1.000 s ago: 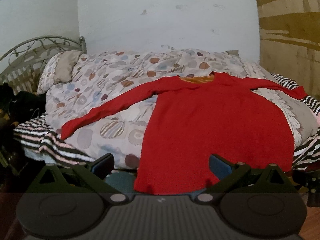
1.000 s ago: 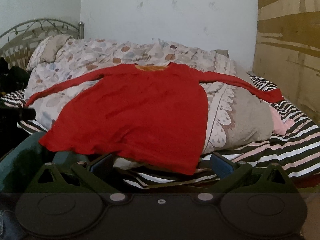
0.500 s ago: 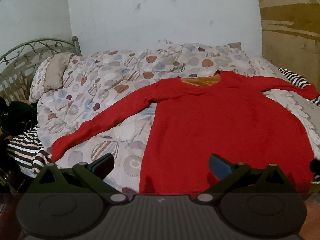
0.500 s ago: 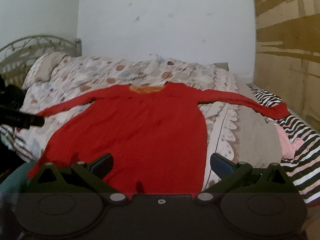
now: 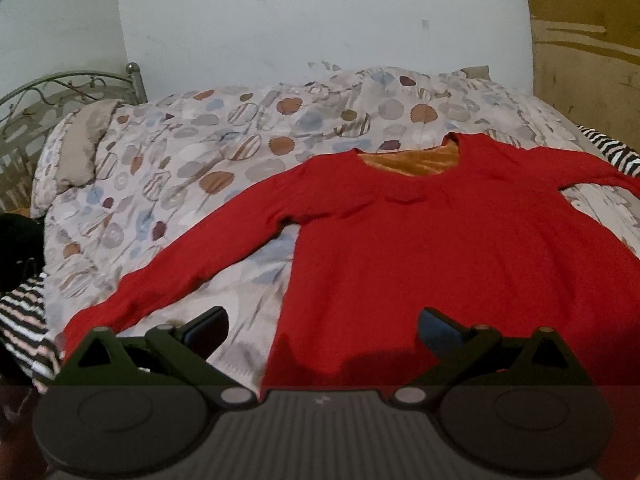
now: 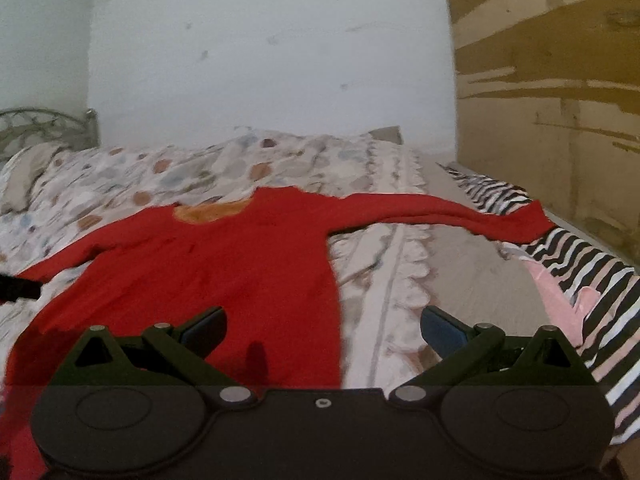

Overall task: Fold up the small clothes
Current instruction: 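Move the right tool to the sweater's sleeve cuff and grasp it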

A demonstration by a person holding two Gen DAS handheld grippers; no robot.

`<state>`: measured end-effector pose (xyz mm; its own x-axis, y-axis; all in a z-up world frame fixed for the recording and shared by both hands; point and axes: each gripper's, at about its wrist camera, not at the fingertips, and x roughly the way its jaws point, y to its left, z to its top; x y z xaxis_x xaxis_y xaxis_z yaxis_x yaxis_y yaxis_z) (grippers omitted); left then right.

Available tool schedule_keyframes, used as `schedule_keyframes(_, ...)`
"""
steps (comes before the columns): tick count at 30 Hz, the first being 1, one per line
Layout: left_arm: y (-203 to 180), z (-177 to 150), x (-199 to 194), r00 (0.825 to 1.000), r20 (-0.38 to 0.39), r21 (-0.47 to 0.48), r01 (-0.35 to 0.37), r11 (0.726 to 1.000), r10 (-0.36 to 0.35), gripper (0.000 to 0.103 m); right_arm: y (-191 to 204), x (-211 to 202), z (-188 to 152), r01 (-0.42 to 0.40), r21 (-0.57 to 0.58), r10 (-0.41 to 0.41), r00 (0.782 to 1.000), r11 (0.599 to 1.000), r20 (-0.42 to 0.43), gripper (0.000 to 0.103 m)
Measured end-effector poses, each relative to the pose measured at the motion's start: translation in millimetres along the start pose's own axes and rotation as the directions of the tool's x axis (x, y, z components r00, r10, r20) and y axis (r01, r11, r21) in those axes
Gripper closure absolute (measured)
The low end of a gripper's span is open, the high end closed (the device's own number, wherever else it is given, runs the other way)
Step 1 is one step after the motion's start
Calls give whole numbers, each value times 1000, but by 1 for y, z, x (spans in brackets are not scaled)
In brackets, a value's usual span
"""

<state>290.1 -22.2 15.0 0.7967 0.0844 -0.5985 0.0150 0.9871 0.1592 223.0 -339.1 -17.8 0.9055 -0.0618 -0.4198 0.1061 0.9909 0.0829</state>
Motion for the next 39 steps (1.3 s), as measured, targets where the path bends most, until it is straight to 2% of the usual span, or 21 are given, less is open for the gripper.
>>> schedule_keyframes(6, -12, 19, 42, 1000, -5, -4, 23, 1000, -23, 0, -42, 51, 22, 70, 74, -68, 997, 995, -21, 0)
schedule_keyframes(12, -26, 31, 75, 999, -3, 1, 54, 999, -54, 0, -73, 89, 36, 146, 34, -147, 989, 989, 7, 0)
schedule_keyframes(16, -35, 34, 97, 997, -10, -23, 79, 997, -79, 0, -94, 115, 45, 139, 48, -137, 990, 989, -37, 0)
schedule_keyframes(20, -45, 27, 111, 997, 7, -20, 83, 996, -83, 0, -119, 139, 50, 138, 135, -125, 987, 981, -104, 0)
schedule_keyframes(23, -49, 17, 119, 996, 15, -21, 92, 996, -92, 0, -136, 146, 49, 121, 197, -106, 991, 973, -83, 0)
schedule_keyframes(26, -51, 8, 124, 994, 25, -42, 106, 993, -105, 0, -152, 155, 53, 148, 230, -134, 988, 962, -77, 0)
schedule_keyframes(30, -47, 2, 127, 992, 34, -74, 126, 989, -124, 0, -176, 168, 63, 131, 266, -128, 991, 955, -29, 0)
schedule_keyframes(34, -47, -3, 128, 992, 38, -77, 126, 989, -124, 0, -217, 194, 76, 157, 376, -155, 987, 913, -36, 3)
schedule_keyframes(37, -52, -3, 129, 994, 35, -59, 109, 992, -108, 0, -249, 217, 84, 203, 475, -194, 979, 856, -68, 15)
schedule_keyframes(38, -53, -3, 129, 994, 36, -55, 106, 993, -104, 0, -260, 225, 86, 219, 510, -206, 975, 832, -84, 22)
schedule_keyframes(39, -53, -3, 129, 994, 37, -53, 103, 993, -101, 0, -271, 234, 87, 234, 547, -214, 971, 804, -101, 25)
